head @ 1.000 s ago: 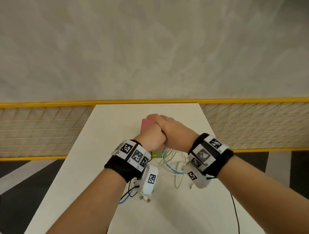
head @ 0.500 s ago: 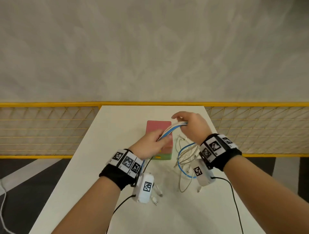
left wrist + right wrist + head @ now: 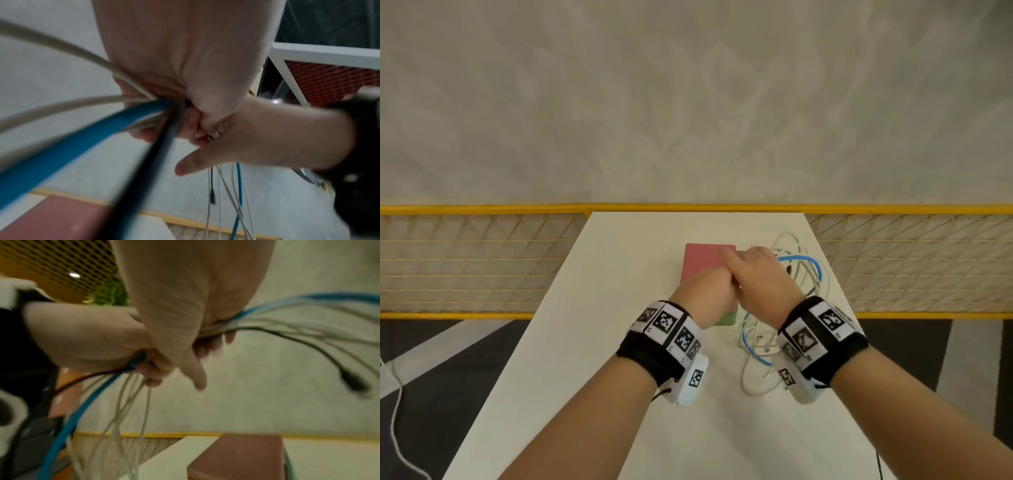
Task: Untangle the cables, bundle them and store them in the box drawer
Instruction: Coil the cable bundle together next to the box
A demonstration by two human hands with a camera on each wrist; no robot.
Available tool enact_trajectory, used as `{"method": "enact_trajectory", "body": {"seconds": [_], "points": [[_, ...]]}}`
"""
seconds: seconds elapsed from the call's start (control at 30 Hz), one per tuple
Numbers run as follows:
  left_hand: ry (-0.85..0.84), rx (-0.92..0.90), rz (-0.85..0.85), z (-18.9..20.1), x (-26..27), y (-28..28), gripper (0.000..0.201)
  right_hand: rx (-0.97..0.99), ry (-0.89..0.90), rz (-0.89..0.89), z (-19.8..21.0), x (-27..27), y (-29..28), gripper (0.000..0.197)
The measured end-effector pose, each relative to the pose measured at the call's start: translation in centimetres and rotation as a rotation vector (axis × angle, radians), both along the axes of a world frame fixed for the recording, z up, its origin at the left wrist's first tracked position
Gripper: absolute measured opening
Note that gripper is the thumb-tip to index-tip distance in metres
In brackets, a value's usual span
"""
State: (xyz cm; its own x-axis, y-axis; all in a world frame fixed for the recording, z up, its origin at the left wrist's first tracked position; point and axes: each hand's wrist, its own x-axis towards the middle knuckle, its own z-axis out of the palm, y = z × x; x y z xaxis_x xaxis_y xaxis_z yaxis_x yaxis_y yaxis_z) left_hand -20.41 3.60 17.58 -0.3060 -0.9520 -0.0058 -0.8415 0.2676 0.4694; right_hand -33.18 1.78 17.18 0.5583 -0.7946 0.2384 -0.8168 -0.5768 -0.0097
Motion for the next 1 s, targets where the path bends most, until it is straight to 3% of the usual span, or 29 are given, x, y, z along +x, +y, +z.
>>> {"method": "enact_trajectory", "body": {"seconds": [0.07, 0.13, 0.2, 0.27, 0.37, 0.47, 0.53, 0.6, 0.7, 0.77, 0.87, 1.0], "points": [[0.130, -0.032, -0.033, 0.2, 0.4, -0.3, 0.026, 0.061, -0.155, -0.068, 0.3, -0.3, -0.5, 0.032], [0.188, -0.043, -0.048, -0.7, 2.0, -0.5, 0.017, 0.108, -0.359, -0.171, 0.8, -1.5, -0.9, 0.029], [0.199, 0.000, -0.019, -1.4, 3.7, -0.5, 0.019, 0.153, -0.576, -0.310, 1.2, -3.2, -1.6, 0.029], [0.239, 0.033, 0.026, -2.2, 5.0, -0.5, 0.028, 0.198, -0.669, -0.380, 0.8, -4.6, -2.0, 0.028], [0.171, 0.032, 0.075, -2.7, 5.2, -0.7, 0.030, 0.304, -0.493, -0.397, -0.3, -5.2, -1.9, 0.031], [0.069, 0.005, 0.082, -2.2, 4.0, -1.2, 0.026, 0.190, -0.114, -0.290, -0.8, -3.5, -0.5, 0.075], [0.019, 0.014, 0.037, -1.7, 2.4, -1.3, 0.024, 0.114, -0.035, -0.130, -0.8, -1.3, 0.3, 0.080], [-0.011, 0.039, -0.052, -1.3, 0.9, -1.2, 0.022, 0.151, -0.060, -0.058, -1.2, 0.5, 0.7, 0.059], [0.091, 0.060, -0.084, -1.4, 1.0, -0.7, 0.023, 0.253, -0.230, -0.137, -1.1, -0.1, 0.1, 0.029], [0.139, 0.063, -0.088, -2.0, 2.5, -0.5, 0.022, 0.223, -0.321, -0.217, -1.3, -1.7, 0.1, 0.024], [0.023, 0.061, -0.101, -2.3, 3.7, 0.0, 0.028, 0.242, -0.423, -0.286, -2.3, -2.8, 0.6, 0.015], [-0.218, -0.016, -0.095, -1.5, 2.3, 0.3, 0.033, 0.199, -0.302, -0.242, -3.5, -1.8, 1.6, 0.027]]}}
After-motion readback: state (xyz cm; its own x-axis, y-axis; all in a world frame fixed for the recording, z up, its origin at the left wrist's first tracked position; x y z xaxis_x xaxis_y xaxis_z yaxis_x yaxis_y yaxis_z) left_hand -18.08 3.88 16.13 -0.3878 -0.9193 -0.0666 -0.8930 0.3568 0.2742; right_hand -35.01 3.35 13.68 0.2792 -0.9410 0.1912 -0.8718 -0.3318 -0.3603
